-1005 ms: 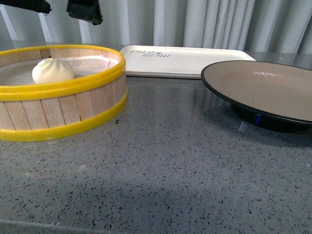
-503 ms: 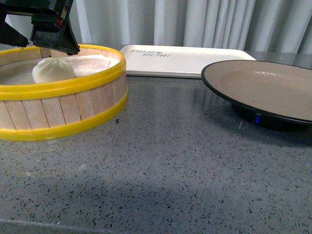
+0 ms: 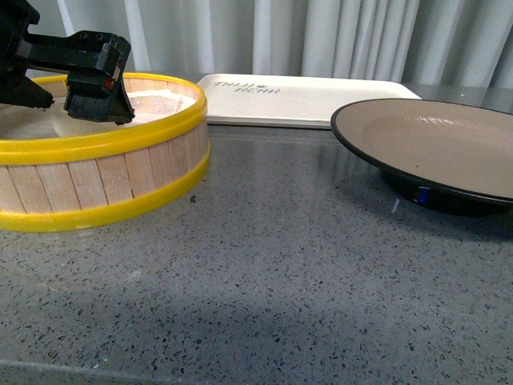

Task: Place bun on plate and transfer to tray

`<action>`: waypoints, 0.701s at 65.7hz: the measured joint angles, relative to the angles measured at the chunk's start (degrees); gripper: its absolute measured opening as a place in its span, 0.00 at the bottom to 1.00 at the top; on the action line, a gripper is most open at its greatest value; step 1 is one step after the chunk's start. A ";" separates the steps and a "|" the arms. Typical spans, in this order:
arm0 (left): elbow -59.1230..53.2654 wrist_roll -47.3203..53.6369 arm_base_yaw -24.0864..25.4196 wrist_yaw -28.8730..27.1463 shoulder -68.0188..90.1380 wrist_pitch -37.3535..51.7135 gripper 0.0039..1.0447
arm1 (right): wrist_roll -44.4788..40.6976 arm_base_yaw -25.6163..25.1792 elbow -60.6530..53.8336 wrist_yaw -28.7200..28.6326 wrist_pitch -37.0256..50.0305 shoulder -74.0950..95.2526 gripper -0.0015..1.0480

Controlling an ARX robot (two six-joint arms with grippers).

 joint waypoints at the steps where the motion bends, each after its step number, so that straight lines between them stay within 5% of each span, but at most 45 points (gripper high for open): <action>1: -0.07 0.00 0.00 0.00 0.00 0.04 0.94 | 0.00 0.00 0.00 0.00 0.00 0.00 0.92; 5: -0.28 0.09 0.13 0.02 0.00 0.15 0.91 | -0.02 0.00 0.00 0.00 0.00 0.00 0.92; 37: -0.81 0.22 -0.74 -0.02 -0.20 1.07 0.17 | 0.00 0.00 0.00 0.00 0.00 0.00 0.92; 46: -0.79 0.26 -1.42 -0.22 -0.81 1.25 0.04 | 0.00 0.00 0.00 0.00 0.00 0.00 0.92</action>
